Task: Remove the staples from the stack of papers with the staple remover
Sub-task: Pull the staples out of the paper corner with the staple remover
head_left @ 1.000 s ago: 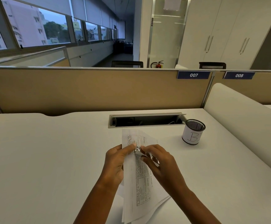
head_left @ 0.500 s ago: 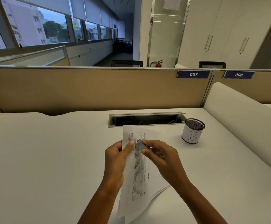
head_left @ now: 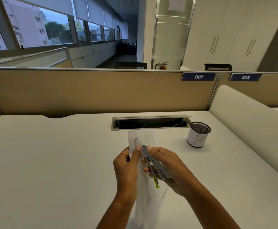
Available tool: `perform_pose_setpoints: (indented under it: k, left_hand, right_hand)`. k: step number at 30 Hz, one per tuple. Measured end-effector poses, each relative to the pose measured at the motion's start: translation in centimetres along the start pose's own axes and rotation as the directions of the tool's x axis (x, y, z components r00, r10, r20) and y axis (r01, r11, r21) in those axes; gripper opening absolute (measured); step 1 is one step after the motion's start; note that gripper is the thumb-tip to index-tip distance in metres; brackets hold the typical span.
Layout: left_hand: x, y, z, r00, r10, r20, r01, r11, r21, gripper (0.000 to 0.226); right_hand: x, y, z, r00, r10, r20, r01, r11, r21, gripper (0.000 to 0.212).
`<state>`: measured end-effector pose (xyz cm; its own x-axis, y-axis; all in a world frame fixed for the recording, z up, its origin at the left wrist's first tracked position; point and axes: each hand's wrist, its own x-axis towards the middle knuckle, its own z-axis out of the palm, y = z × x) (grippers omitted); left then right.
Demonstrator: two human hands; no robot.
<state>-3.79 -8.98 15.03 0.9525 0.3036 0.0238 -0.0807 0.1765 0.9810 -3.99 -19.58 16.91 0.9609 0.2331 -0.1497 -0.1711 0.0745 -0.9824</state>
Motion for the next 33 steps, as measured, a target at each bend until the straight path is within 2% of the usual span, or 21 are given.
perform_pose_setpoints:
  k: [5,12,15,28,33]
  left_hand:
    - [0.1,-0.2,0.1,0.999,-0.044,0.001,0.044,0.999,-0.031,0.011]
    - [0.3,-0.5,1.1,0.997,0.032,-0.067,-0.034,0.999,-0.017,0.012]
    - [0.4,-0.5,1.4,0.996,0.045,-0.081,-0.049,0.998,-0.044,0.006]
    - [0.7,0.3,1.5,0.983,0.086,-0.161,-0.095,0.994,-0.048,0.004]
    - [1.0,-0.3,1.5,0.972,0.164,-0.166,-0.17,0.985,-0.026,0.007]
  right_hand:
    - [0.3,-0.2,-0.4,0.999,0.025,0.031,-0.028,0.996,0.081,0.018]
    - [0.4,-0.8,-0.1,1.0,0.004,0.014,-0.004,1.0,0.027,0.019]
    - [0.6,-1.1,0.0,1.0,-0.02,-0.01,0.02,0.999,0.031,0.018]
    - [1.1,-1.7,1.3,0.995,-0.079,-0.059,0.083,0.994,0.069,0.017]
    - [1.3,-1.7,1.1,0.997,-0.059,-0.056,0.065,0.993,0.096,0.018]
